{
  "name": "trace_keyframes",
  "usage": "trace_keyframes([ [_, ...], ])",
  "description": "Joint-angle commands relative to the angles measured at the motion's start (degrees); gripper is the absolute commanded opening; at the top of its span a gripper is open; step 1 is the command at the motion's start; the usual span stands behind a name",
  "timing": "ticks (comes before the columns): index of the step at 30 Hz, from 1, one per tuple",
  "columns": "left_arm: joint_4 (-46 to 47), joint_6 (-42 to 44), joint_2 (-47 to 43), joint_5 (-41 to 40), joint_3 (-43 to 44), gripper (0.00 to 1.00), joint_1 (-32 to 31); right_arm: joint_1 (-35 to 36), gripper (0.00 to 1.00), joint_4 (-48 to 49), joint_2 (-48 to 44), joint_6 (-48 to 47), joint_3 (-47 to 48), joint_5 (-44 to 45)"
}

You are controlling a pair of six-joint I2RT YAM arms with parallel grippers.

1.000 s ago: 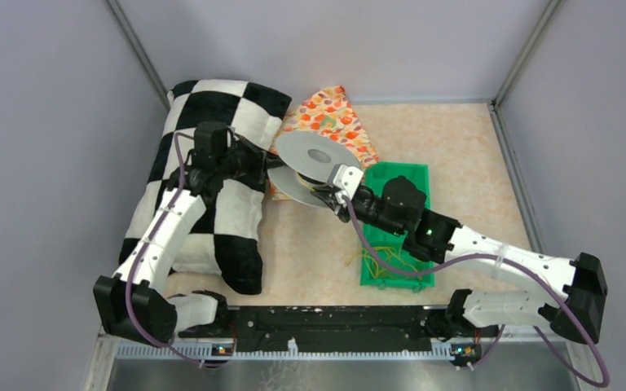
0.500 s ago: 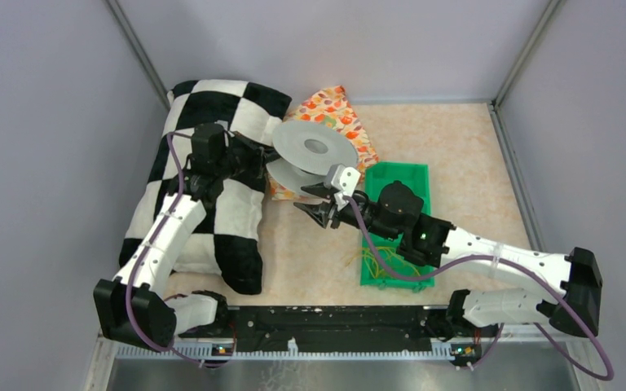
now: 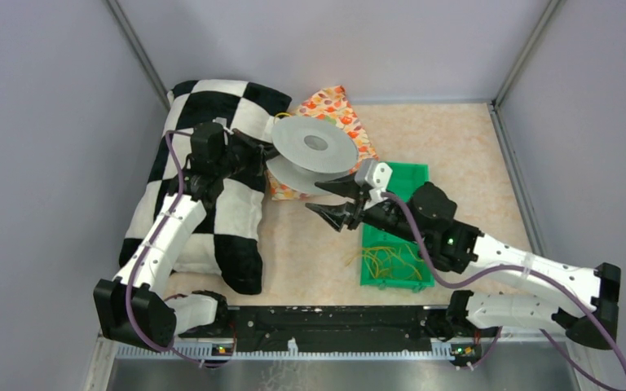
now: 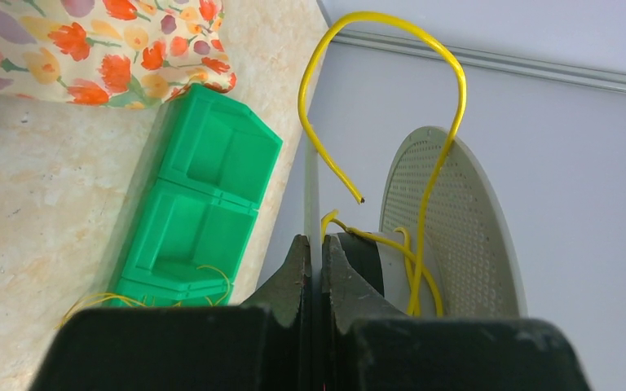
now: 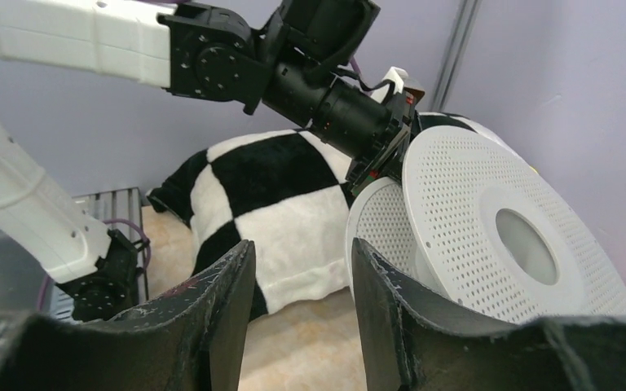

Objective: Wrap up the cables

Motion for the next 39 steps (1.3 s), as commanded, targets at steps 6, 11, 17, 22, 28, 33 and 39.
trace_keyframes([
  [6, 6.26, 1.17, -1.3, -0.25, 2.43, 0.0, 0.91, 0.73, 0.52, -9.27, -9.6, 6.66, 1.44, 1.61],
  [11, 2.14, 5.14, -0.79, -1.14, 4.93, 0.0, 1.04, 0.73, 0.56, -16.17, -15.14, 9.17, 0.63, 12.19],
  [17, -8.11, 23.41, 1.76, -0.44, 13.51, 0.0, 1.04, 0.3, 0.68, -29.82, -18.48, 11.43, 5.06, 33.7],
  [22, -12.23, 45.09, 4.66, 16.08, 17.89, 0.0, 0.96, -15.61, 0.68, -50.08, -7.2, 16.95, 23.28, 18.66],
  [28, -27.57, 70.65, 3.42, 15.72, 20.66, 0.0, -1.02, -29.5, 0.7, -54.65, 5.46, 17.06, 33.61, -4.33],
  [33, -26.35, 82.32, -5.11, 7.58, 14.81, 0.0, -4.05, -29.46, 0.68, -56.28, 14.6, 16.81, 40.41, -11.94],
  [39, -20.2, 88.86, -13.08, 7.52, 8.43, 0.0, -5.0, -26.83, 0.68, -52.87, 22.52, 21.0, 43.05, -17.65],
])
